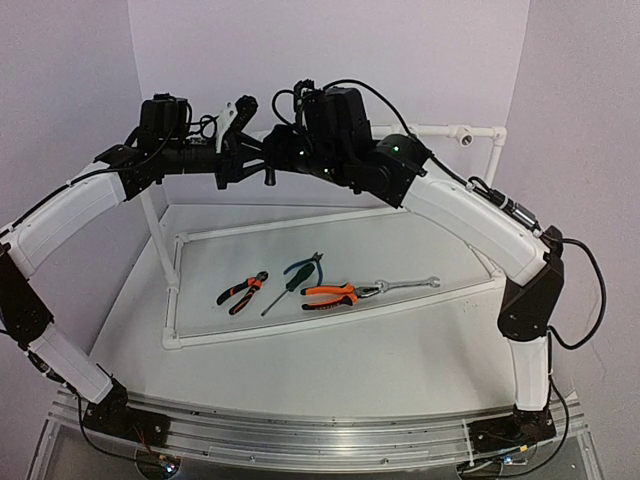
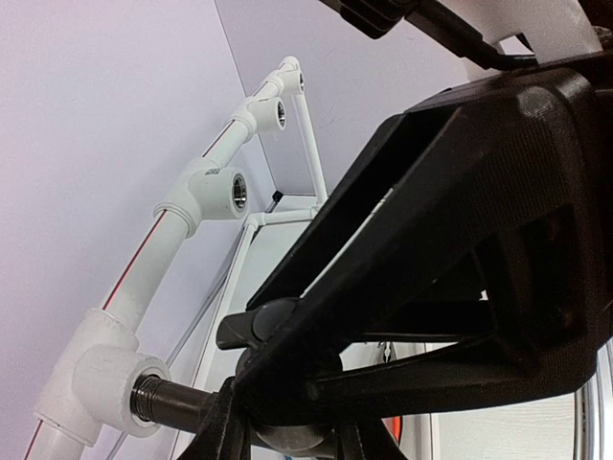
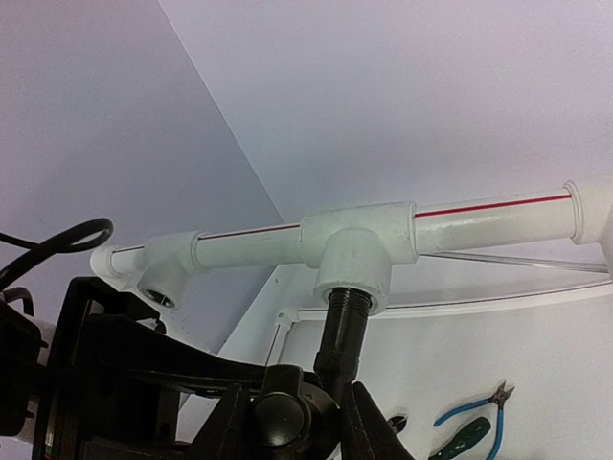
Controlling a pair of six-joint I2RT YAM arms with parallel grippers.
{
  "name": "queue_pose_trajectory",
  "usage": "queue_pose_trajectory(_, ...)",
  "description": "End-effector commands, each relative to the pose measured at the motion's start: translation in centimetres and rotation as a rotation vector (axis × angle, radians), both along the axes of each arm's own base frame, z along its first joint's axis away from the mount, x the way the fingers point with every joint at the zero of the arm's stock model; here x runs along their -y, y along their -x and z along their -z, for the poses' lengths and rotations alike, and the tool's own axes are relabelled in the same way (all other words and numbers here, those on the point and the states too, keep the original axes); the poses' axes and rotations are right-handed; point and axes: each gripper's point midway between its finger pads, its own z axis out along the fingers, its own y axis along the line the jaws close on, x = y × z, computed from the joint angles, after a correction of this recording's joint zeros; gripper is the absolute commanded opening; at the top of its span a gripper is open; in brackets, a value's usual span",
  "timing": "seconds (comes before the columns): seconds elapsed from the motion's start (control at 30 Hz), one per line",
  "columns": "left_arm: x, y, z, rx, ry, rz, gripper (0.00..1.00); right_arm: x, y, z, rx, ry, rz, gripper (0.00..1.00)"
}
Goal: Install the water faucets
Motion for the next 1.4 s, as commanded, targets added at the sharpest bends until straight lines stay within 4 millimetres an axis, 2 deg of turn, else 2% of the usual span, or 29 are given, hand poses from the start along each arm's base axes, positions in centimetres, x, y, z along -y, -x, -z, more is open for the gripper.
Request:
queue_pose_trajectory(0.0,-0.1,-0.5,-0.8,0.107,-0.029,-0.005,0.00,-0.4,-0.7,0.9,-0.017,-0.045,0.064,0.12)
queue_pose_trajectory(0.1,-0.2,-0.5,-0.9,0.112,-0.031,-0.010,0.01,-0.1,-0.7,1.4,-0.036,-0.080,0.110,0.07)
queue_pose_trajectory(0.43,-0.9,0.5,-1.5,0.155,-0.042,-0.010,0.23,1.3,-1.1,1.5,-0.090,-0.346,0.211,0.00)
queue_pose_trajectory(0.73,-2.0,2.1,-2.0,0.224,-0.065,-0.009,0.50,1.9,-1.2,2.4,-0.124,-0.398,0.243,0.00)
queue_pose_trajectory(0.93,-2.7,4.4,-2.1,0.298,-0.059,0.033,0.65,2.2,-1.1,3.4,-0.152,-0.430,0.256,0.00)
queue_pose_trajectory(1.2,-3.8,5.5,-0.4,0.479,-0.125,0.025,0.70,2.1,-1.2,5.7,-0.253,-0.549,0.272,0.00)
queue_pose_trajectory(1.37,-4.4,5.3,-1.0,0.676,-0.119,-0.030,0.72,1.9,-1.5,8.2,-0.385,-0.704,0.265,0.00)
